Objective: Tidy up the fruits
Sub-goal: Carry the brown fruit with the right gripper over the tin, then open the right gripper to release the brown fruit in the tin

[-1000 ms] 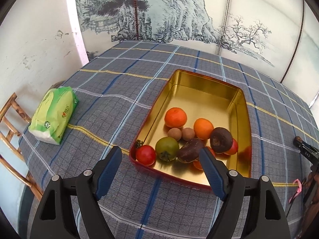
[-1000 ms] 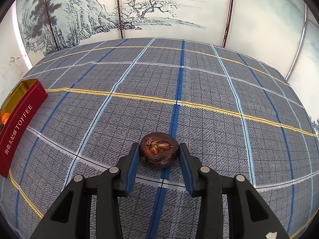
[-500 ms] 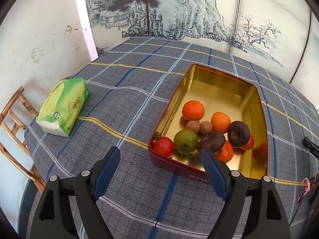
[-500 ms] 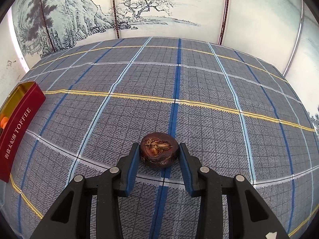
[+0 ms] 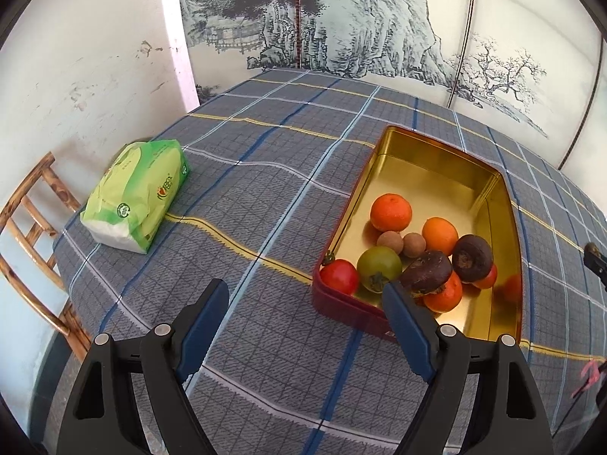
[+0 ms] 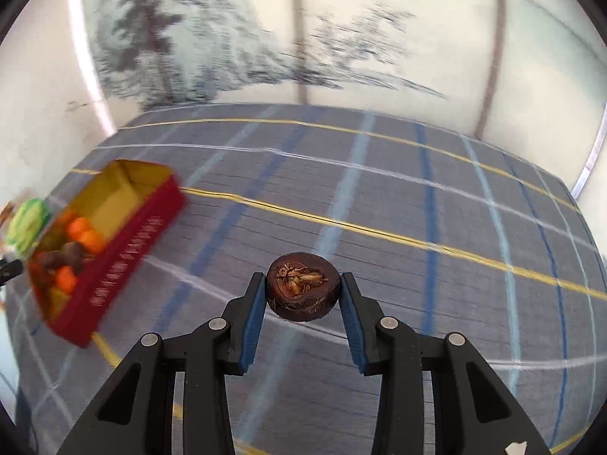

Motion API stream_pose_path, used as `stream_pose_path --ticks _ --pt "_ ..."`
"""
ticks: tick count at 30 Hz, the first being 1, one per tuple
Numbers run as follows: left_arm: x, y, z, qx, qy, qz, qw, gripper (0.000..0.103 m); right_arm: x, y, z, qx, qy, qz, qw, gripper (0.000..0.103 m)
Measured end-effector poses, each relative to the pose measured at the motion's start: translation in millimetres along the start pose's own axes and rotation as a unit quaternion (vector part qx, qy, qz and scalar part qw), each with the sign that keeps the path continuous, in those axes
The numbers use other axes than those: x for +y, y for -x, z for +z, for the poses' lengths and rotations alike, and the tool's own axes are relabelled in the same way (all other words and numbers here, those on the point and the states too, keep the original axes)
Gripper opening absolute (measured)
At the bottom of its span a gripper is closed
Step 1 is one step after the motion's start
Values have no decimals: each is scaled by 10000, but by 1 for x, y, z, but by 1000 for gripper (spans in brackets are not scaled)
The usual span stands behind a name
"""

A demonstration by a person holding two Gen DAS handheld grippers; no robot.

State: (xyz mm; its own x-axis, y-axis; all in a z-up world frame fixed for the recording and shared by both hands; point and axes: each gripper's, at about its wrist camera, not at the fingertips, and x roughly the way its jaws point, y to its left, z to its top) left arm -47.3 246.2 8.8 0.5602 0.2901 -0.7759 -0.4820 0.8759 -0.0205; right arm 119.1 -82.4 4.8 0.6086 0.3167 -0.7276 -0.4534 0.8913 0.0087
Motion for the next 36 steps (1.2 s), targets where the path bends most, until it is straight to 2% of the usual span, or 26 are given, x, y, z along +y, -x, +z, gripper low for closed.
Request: stream_pose_path --ticks 8,14,23,36 --pt "8 2 -6 50 8 48 10000 83 99 0 11 -43 829 841 9930 36" --pt "16 6 -8 41 67 122 9999 83 154 -5 15 1 1298 1226 9839 36" --pt "29 7 -8 78 161 185 9997 85 196 -21 12 235 1728 1456 9739 36" --pt "36 10 -6 72 232 230 9994 86 211 -47 15 383 1875 1229 9738 36"
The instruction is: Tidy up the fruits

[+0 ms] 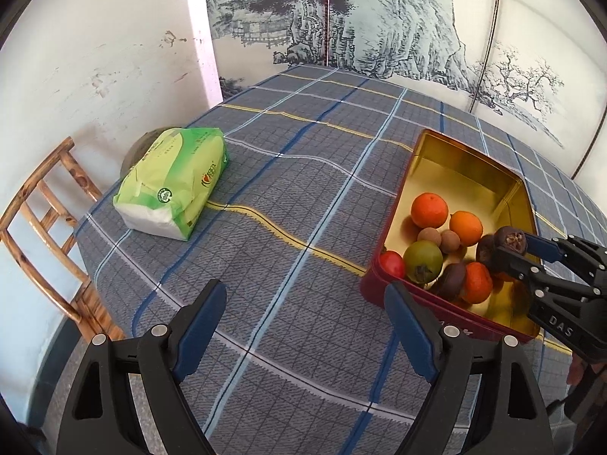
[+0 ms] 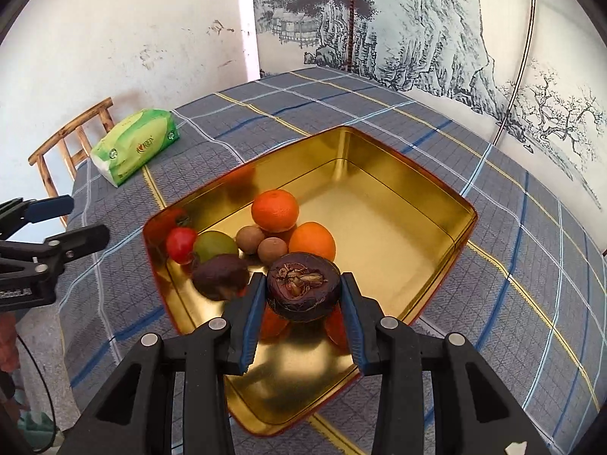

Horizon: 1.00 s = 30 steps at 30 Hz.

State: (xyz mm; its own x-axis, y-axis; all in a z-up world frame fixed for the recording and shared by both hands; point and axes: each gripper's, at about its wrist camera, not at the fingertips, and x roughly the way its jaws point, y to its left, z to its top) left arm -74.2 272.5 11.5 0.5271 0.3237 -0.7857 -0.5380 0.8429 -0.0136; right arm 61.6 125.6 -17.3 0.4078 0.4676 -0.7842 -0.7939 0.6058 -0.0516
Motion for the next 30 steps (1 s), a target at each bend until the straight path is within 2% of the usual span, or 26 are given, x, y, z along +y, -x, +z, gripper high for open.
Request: stream_pose_path --ticks 17,20,22,26,30 --pt "-9 0 -3 74 -81 -49 9999 86 -5 -14 -5 20 -411 -36 9991 40" --pt "-11 0 -4 100 -94 -60 9999 86 -4 -11 -6 -8 -483 -16 9988 51" --pt "-13 1 -5 110 -117 -57 9999 86 -4 -9 -7 -56 -524 -19 9986 63" --pt "-16 4 -6 101 -158 -80 9998 86 -6 1 -12 -139 -606 26 9981 73" --pt "-21 7 -6 80 -201 -88 9997 86 -8 15 -16 -290 -747 10 9968 88"
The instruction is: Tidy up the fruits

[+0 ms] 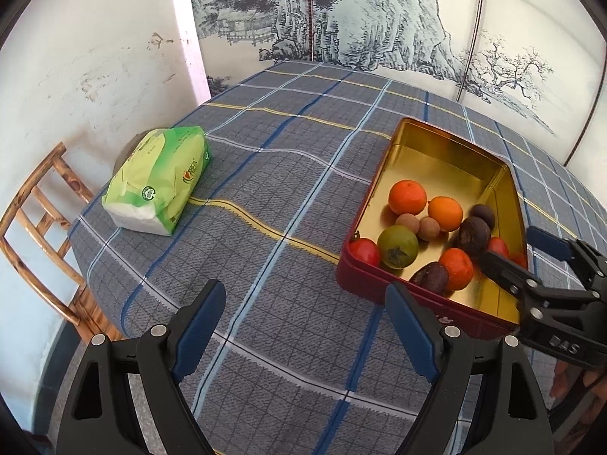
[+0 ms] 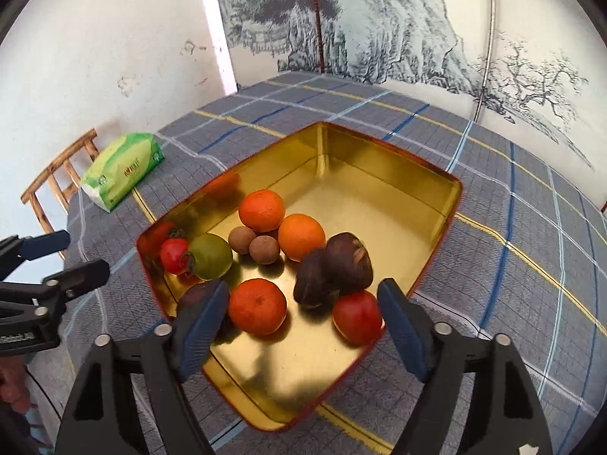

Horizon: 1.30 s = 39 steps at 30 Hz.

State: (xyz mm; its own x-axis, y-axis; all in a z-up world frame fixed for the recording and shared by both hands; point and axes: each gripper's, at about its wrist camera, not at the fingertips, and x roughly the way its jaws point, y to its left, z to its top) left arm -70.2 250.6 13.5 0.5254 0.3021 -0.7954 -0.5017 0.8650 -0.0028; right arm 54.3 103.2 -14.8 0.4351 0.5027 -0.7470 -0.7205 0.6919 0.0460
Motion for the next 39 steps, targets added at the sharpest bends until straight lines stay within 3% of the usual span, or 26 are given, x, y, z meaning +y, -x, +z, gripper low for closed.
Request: stream_pose_path --ticks 1,3,14,39 --pt "-1 1 0 -3 -19 -8 10000 86 -1 2 0 -6 -41 -18 10000 97" --pt "-3 2 0 1 -43 -6 10000 86 -3 9 -3 -18 -159 -49 9999 101" --pt "-22 10 -3 1 -273 -75 9996 86 -10 35 -32 41 -443 -445 9980 102" --pt "-42 14 -8 59 -533 -188 9984 86 -6 34 -52 327 -409 -512 9973 102"
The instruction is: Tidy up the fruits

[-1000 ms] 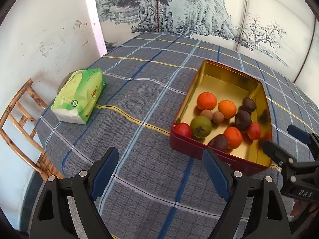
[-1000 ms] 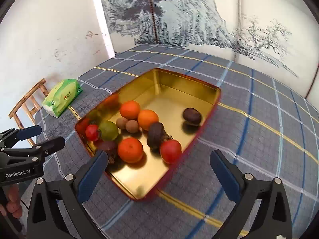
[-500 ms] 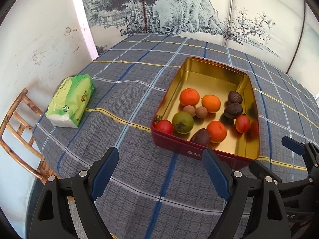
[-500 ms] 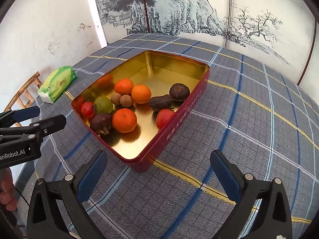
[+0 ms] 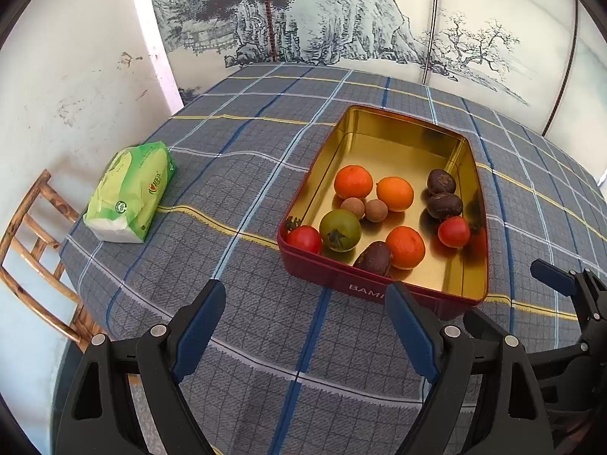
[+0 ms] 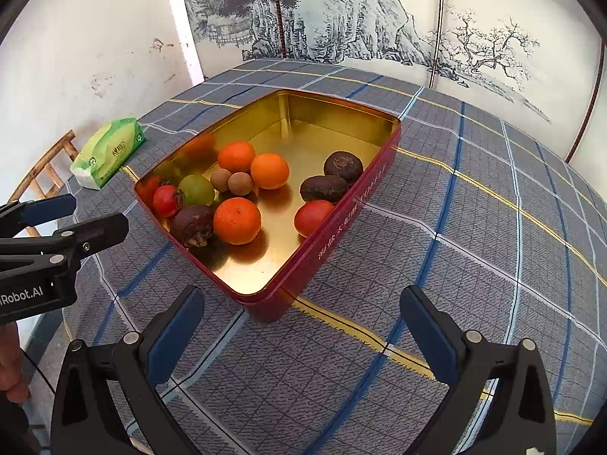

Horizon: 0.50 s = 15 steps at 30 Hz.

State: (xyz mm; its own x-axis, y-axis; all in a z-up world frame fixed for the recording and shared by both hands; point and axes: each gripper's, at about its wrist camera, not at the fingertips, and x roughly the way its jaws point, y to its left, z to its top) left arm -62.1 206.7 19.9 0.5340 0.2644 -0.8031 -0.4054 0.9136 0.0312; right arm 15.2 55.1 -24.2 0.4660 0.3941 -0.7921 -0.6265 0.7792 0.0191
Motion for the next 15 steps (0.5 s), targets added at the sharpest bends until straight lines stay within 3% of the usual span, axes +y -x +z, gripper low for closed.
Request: stream_pose_path --ticks 15 --pt "-6 0 0 30 -82 -32 10000 86 0 -2 1 70 126 -147 9998 102"
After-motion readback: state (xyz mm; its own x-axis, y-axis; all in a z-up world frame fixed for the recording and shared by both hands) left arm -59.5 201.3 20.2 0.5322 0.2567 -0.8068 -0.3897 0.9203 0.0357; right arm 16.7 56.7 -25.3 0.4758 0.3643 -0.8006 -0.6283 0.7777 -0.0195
